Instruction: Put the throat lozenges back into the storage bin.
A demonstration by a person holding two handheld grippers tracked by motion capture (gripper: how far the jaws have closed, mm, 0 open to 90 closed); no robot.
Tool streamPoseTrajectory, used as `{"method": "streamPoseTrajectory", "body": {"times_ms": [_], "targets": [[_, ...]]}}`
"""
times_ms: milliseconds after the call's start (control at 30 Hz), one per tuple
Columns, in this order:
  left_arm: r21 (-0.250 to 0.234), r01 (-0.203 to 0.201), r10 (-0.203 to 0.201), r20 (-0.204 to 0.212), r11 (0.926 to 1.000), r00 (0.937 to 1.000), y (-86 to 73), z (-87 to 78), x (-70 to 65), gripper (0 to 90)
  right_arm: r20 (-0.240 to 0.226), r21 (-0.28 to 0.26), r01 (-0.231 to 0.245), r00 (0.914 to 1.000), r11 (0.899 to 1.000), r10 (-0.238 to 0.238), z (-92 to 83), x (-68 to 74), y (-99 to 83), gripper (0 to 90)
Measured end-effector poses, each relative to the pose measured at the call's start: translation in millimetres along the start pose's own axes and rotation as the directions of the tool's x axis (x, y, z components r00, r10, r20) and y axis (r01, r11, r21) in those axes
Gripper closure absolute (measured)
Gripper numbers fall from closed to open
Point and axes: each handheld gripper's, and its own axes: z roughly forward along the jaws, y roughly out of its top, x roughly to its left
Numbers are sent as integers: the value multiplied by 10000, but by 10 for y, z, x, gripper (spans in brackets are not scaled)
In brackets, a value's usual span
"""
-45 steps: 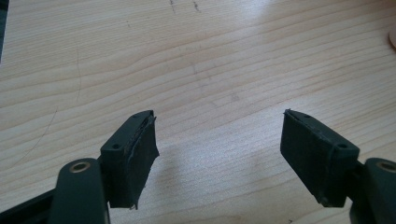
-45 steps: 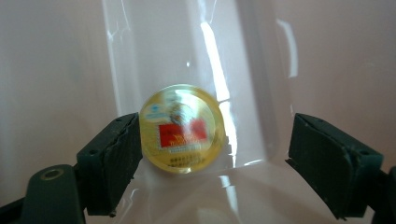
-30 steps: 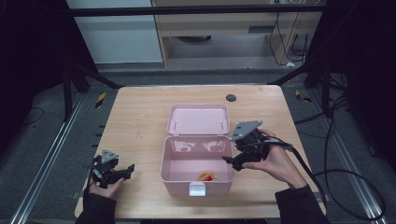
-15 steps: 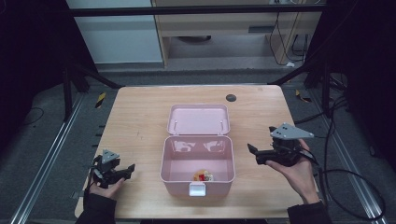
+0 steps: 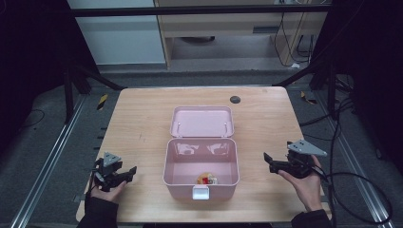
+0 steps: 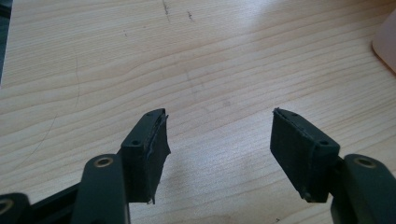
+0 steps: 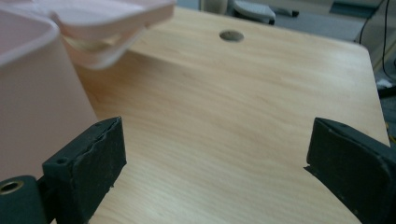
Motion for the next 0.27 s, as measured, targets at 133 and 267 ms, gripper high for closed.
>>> {"method": "streamPoseTrajectory", "body": {"times_ms": [133, 267], "targets": [[-9, 12, -13, -102, 10000, 9999, -11, 13, 8, 318, 630, 220, -403, 9973, 9989, 389, -7, -137, -194, 45], [33, 14, -13, -218, 10000, 9998, -22, 47, 12, 274, 928, 323, -567, 9943, 9979, 535, -19, -214, -289, 46]]}}
